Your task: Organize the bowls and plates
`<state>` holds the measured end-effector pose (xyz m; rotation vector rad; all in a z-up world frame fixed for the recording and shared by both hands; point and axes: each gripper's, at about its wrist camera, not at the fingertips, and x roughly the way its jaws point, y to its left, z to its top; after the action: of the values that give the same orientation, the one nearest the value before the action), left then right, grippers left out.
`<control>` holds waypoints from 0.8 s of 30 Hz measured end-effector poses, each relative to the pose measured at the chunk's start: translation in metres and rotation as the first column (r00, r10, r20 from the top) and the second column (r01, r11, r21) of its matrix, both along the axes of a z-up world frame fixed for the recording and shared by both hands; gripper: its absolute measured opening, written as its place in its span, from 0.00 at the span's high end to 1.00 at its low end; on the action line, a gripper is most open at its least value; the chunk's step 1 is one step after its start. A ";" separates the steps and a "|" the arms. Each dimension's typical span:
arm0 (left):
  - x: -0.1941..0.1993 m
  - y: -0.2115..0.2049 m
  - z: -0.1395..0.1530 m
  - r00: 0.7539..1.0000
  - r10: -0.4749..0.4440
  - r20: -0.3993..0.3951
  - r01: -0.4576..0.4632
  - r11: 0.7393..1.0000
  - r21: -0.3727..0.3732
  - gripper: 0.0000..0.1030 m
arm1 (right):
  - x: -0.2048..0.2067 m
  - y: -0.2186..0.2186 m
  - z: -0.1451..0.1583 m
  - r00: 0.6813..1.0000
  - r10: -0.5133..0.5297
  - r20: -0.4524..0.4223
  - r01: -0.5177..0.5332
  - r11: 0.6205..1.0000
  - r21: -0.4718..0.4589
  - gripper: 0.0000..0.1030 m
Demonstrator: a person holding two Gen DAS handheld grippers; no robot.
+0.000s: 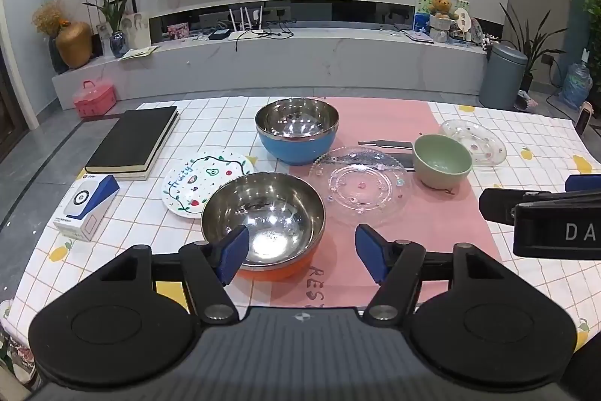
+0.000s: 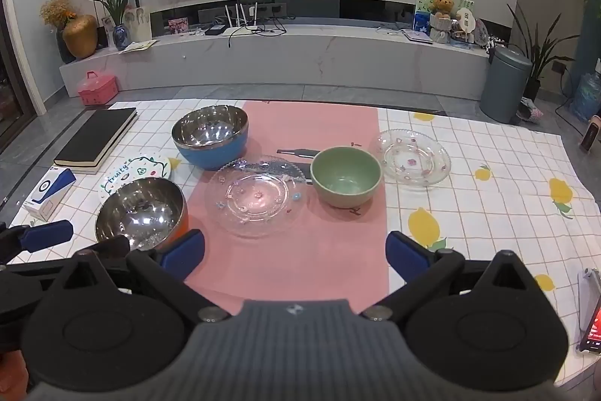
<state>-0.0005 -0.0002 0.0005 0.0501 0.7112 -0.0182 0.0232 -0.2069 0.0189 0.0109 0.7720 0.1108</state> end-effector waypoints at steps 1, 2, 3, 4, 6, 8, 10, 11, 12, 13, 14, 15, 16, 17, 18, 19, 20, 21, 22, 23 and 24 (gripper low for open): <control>-0.001 0.000 0.000 1.000 -0.002 0.004 0.002 1.000 0.005 0.26 | 0.000 0.000 0.000 1.000 0.000 -0.002 0.000 1.000 0.001 0.03; -0.002 -0.001 0.001 1.000 -0.003 0.007 0.003 1.000 0.009 0.26 | 0.000 0.000 -0.001 1.000 0.000 -0.004 0.000 1.000 0.002 0.03; -0.002 0.000 -0.001 1.000 0.005 0.005 -0.005 1.000 0.007 0.26 | 0.000 0.000 -0.001 1.000 0.001 -0.006 -0.001 1.000 0.002 0.03; -0.002 0.001 -0.001 1.000 0.013 0.001 -0.013 1.000 -0.005 0.27 | 0.000 0.001 -0.001 1.000 0.002 -0.007 -0.002 1.000 0.003 0.03; 0.001 0.003 -0.001 1.000 0.015 -0.019 -0.015 1.000 -0.018 0.28 | 0.000 0.001 -0.001 1.000 0.003 -0.011 -0.003 1.000 0.006 0.03; 0.000 0.003 0.000 1.000 0.020 -0.024 -0.020 1.000 -0.021 0.30 | -0.001 0.002 -0.001 1.000 0.002 -0.007 -0.002 1.000 0.005 0.03; 0.001 0.003 -0.003 0.999 0.026 -0.034 -0.027 1.000 -0.011 0.30 | -0.002 0.002 -0.001 1.000 -0.001 0.002 0.001 1.000 -0.001 0.03; 0.001 0.003 -0.003 0.999 0.026 -0.034 -0.026 1.000 -0.006 0.30 | -0.002 0.002 -0.001 1.000 0.000 0.001 0.000 1.000 -0.001 0.03; 0.001 0.003 -0.003 0.999 0.026 -0.034 -0.026 1.000 -0.005 0.30 | -0.001 0.001 -0.001 1.000 0.001 0.001 -0.001 1.000 -0.001 0.03; 0.001 0.003 -0.003 0.999 0.026 -0.034 -0.027 1.000 -0.007 0.30 | -0.001 0.001 -0.001 1.000 0.001 0.000 -0.001 1.000 -0.001 0.03; 0.001 0.003 -0.003 0.999 0.026 -0.034 -0.027 1.000 -0.009 0.30 | -0.003 0.003 -0.001 1.000 0.000 0.000 0.000 1.000 -0.001 0.03; 0.001 0.002 -0.004 0.999 0.025 -0.033 -0.025 1.000 -0.006 0.30 | -0.003 0.003 -0.001 1.000 0.000 -0.001 0.000 1.000 -0.001 0.03; 0.001 0.002 -0.003 0.999 0.026 -0.033 -0.026 1.000 -0.006 0.30 | -0.002 0.003 -0.001 1.000 0.000 -0.001 0.000 1.000 0.000 0.03; 0.001 0.002 -0.003 0.999 0.026 -0.032 -0.026 1.000 -0.005 0.30 | -0.002 0.006 -0.003 1.000 0.000 -0.002 0.000 1.000 -0.001 0.03; 0.001 0.001 -0.004 0.999 0.026 -0.032 -0.026 1.000 -0.006 0.30 | -0.002 0.006 -0.003 1.000 0.001 -0.002 -0.001 1.000 0.000 0.03; 0.001 0.002 -0.004 0.999 0.026 -0.032 -0.027 1.000 -0.006 0.30 | -0.002 0.006 -0.003 1.000 0.001 -0.003 -0.001 1.000 0.000 0.03; 0.001 0.002 -0.004 0.999 0.026 -0.032 -0.026 1.000 -0.006 0.30 | -0.002 0.006 -0.004 1.000 0.001 -0.003 -0.001 1.000 0.000 0.03; 0.001 0.002 -0.004 0.999 0.025 -0.033 -0.025 1.000 -0.007 0.30 | -0.002 0.005 -0.003 1.000 0.001 -0.003 -0.001 1.000 0.000 0.03; 0.000 0.002 -0.004 0.999 0.023 -0.034 -0.023 1.000 -0.008 0.30 | -0.002 0.006 -0.004 1.000 0.000 -0.002 0.000 1.000 0.000 0.03; 0.001 0.002 -0.003 0.999 0.022 -0.035 -0.023 1.000 -0.008 0.30 | -0.004 0.009 -0.006 1.000 0.001 -0.002 -0.001 1.000 0.000 0.03; 0.001 0.002 -0.003 0.999 0.022 -0.035 -0.022 1.000 -0.009 0.30 | -0.004 0.009 -0.007 1.000 0.001 -0.001 -0.001 1.000 0.000 0.03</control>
<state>0.0001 0.0022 -0.0028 0.0327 0.7460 -0.0012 0.0192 -0.1983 0.0117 0.0105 0.7734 0.1121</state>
